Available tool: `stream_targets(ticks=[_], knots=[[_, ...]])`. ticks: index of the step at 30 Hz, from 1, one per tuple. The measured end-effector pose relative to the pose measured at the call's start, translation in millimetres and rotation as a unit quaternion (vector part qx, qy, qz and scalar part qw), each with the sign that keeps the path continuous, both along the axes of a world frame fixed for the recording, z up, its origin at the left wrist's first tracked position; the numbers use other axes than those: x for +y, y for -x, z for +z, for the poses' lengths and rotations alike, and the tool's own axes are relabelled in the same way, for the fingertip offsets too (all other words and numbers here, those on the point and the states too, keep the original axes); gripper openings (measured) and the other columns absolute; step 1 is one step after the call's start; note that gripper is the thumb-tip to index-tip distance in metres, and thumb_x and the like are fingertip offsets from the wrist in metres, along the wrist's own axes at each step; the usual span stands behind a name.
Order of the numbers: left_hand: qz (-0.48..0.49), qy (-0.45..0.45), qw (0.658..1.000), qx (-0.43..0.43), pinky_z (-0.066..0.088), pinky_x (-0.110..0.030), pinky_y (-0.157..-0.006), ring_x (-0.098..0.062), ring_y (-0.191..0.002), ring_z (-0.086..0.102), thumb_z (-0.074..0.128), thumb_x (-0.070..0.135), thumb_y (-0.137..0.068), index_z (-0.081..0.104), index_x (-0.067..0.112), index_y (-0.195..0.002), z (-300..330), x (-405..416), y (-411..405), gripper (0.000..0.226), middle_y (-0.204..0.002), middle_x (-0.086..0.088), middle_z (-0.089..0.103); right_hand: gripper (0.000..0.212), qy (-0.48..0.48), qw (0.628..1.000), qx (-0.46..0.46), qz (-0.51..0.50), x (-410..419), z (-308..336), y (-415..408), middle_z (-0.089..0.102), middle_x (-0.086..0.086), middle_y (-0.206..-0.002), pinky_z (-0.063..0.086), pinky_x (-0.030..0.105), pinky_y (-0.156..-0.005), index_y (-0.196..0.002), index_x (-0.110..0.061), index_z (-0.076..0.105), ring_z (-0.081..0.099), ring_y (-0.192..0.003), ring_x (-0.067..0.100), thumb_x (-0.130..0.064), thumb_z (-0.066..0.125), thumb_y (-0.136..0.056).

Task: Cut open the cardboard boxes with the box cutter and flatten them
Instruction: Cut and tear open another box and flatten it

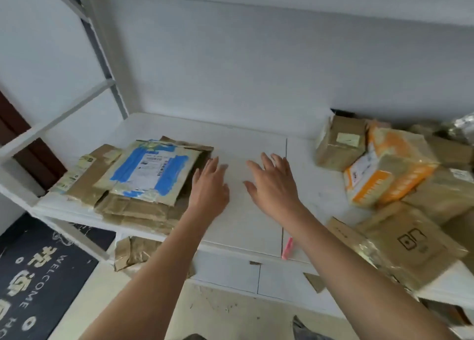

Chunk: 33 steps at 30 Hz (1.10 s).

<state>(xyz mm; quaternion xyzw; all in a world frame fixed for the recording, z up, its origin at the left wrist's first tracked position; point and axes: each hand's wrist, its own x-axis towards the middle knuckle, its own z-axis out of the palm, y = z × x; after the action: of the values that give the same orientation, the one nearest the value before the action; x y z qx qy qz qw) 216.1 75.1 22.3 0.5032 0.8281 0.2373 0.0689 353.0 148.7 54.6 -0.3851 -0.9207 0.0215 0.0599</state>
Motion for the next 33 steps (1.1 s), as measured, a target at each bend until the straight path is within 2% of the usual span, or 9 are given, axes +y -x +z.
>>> stream_targets(ticks=[5, 10, 13, 16, 20, 22, 25, 28, 33], knots=[[-0.123, 0.082, 0.988, -0.038, 0.011, -0.043, -0.122, -0.021, -0.149, 0.02, 0.053, 0.016, -0.097, 0.035, 0.018, -0.15, -17.6, 59.3, -99.5, 0.056, -0.163, -0.005, 0.017, 0.061, 0.024, 0.988, -0.046, -0.147, 40.7, -11.0, -133.4, 0.02, 0.012, -0.16, 0.013, 0.052, -0.12, -0.151, -0.025, 0.028, 0.014, -0.146, 0.036, -0.048, 0.048, -0.098], [-0.192, 0.15, 0.968, -0.059, 0.019, -0.037, -0.119, -0.02, -0.145, 0.03, 0.049, 0.021, -0.099, 0.038, 0.018, -0.148, -30.2, 88.2, -161.7, 0.051, -0.16, -0.004, 0.025, 0.088, 0.197, 0.944, -0.078, -0.253, 53.7, -36.2, -221.8, -0.006, 0.005, -0.163, 0.004, 0.071, -0.113, -0.155, -0.035, 0.009, -0.003, -0.148, 0.04, -0.06, 0.06, -0.087], [-0.237, 0.176, 0.951, -0.089, 0.024, -0.037, -0.118, -0.021, -0.144, 0.031, 0.051, 0.018, -0.098, 0.036, 0.017, -0.149, -36.0, 92.6, -186.9, 0.054, -0.158, -0.004, 0.031, 0.11, 0.26, 0.901, -0.034, -0.345, 54.8, -50.1, -261.5, -0.016, 0.007, -0.162, 0.004, 0.074, -0.111, -0.155, -0.035, -0.007, -0.011, -0.148, 0.042, -0.076, 0.06, -0.077], [-0.272, 0.197, 0.937, -0.097, 0.027, -0.038, -0.117, -0.022, -0.142, 0.033, 0.054, 0.02, -0.097, 0.035, 0.017, -0.15, -37.3, 97.3, -205.3, 0.056, -0.156, -0.004, 0.035, 0.108, 0.271, 0.874, 0.035, -0.401, 51.9, -61.9, -281.6, -0.024, 0.006, -0.161, 0.003, 0.073, -0.112, -0.154, -0.034, -0.01, -0.016, -0.148, 0.041, -0.08, 0.051, -0.078], [-0.261, 0.211, 0.927, -0.166, 0.033, -0.027, -0.106, -0.024, -0.133, 0.045, 0.059, 0.032, -0.095, 0.039, 0.022, -0.148, -39.4, 110.7, -228.7, 0.057, -0.149, -0.004, 0.043, 0.079, 0.198, 0.873, 0.135, -0.425, 44.6, -66.4, -290.4, -0.006, 0.004, -0.163, 0.019, 0.072, -0.108, -0.154, -0.032, 0.012, -0.002, -0.147, 0.038, -0.065, 0.046, -0.092], [-0.232, 0.207, 0.931, -0.189, 0.028, -0.02, -0.093, -0.019, -0.13, 0.047, 0.059, 0.041, -0.094, 0.042, 0.025, -0.146, -40.5, 114.5, -241.8, 0.057, -0.144, 0.0, 0.05, 0.08, 0.17, 0.831, 0.216, -0.484, 42.8, -68.3, -302.7, 0.0, 0.011, -0.161, 0.029, 0.065, -0.107, -0.154, -0.02, 0.014, 0.008, -0.144, 0.041, -0.052, 0.055, -0.093], [-0.198, 0.223, 0.944, -0.143, 0.033, -0.03, -0.091, -0.022, -0.12, 0.053, 0.055, 0.055, -0.092, 0.056, 0.022, -0.131, -40.3, 121.4, -256.4, 0.051, -0.126, -0.001, 0.061, 0.093, 0.218, 0.782, 0.277, -0.515, 41.5, -75.4, -320.7, -0.004, 0.013, -0.163, 0.03, 0.05, -0.111, -0.155, -0.001, 0.003, 0.028, -0.139, 0.046, -0.043, 0.06, -0.094], [-0.194, 0.241, 0.925, -0.221, 0.039, -0.028, -0.069, -0.02, -0.08, 0.055, 0.058, 0.048, -0.092, 0.067, 0.013, -0.087, -38.9, 126.0, -263.2, 0.037, -0.086, -0.005, 0.057, 0.084, 0.237, 0.75, 0.36, -0.502, 41.9, -80.0, -329.6, 0.022, 0.015, -0.155, 0.035, 0.052, -0.113, -0.153, -0.004, 0.016, 0.038, -0.135, 0.042, -0.03, 0.067, -0.091], [-0.147, 0.207, 0.915, -0.312, 0.037, -0.019, -0.052, -0.01, -0.064, 0.054, 0.06, 0.03, -0.095, 0.064, 0.01, -0.079, -33.4, 125.8, -267.1, 0.026, -0.076, 0.0, 0.062, 0.065, 0.227, 0.724, 0.403, -0.512, 43.1, -81.4, -331.1, 0.043, 0.015, -0.14, 0.042, 0.051, -0.107, -0.148, -0.01, 0.034, 0.047, -0.128, 0.035, -0.022, 0.065, -0.092]])
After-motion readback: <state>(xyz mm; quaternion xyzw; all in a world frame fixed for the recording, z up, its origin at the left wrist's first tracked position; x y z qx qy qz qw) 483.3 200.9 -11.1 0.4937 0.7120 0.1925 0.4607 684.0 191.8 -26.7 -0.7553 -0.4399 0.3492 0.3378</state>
